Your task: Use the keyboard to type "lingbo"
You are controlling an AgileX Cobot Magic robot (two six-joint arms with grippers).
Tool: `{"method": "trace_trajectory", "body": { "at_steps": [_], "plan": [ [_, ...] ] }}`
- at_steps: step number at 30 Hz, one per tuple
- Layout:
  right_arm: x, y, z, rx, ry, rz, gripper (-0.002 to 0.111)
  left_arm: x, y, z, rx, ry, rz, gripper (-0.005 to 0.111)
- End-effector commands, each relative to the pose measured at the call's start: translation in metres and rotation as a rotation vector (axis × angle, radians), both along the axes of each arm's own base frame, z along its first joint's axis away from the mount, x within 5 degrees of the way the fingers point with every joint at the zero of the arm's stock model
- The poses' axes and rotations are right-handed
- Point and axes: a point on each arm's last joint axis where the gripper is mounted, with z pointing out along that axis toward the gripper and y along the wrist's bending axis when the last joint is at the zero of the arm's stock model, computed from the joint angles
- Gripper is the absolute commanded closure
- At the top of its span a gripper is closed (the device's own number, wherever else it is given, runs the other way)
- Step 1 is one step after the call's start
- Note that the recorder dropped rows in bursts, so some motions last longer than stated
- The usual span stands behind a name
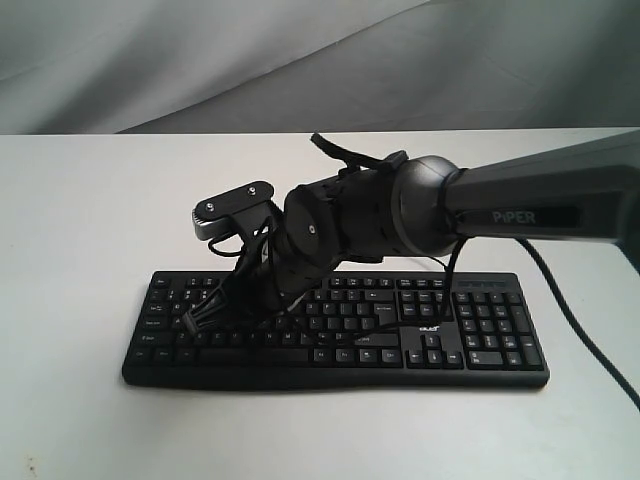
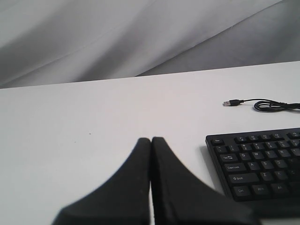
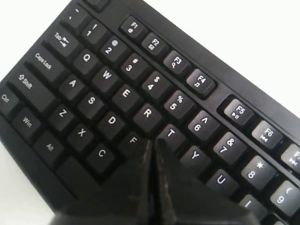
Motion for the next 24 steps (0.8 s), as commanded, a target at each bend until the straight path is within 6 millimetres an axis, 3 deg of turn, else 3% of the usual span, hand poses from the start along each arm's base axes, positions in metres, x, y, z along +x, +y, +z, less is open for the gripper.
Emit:
{"method": "trace_trajectory", "body": {
  "at_steps": [1, 24],
  "plan": [
    [0.001, 0.002, 0.000, -0.001, -0.020, 0.015, 0.108, 0.000, 0.000, -0.001, -0.011, -0.005, 0.002, 0.106],
    [0.000, 0.001, -0.018, -0.042, 0.028, 0.020, 0.108, 0.000, 0.000, -0.001, -0.011, -0.005, 0.002, 0.106]
  ]
}}
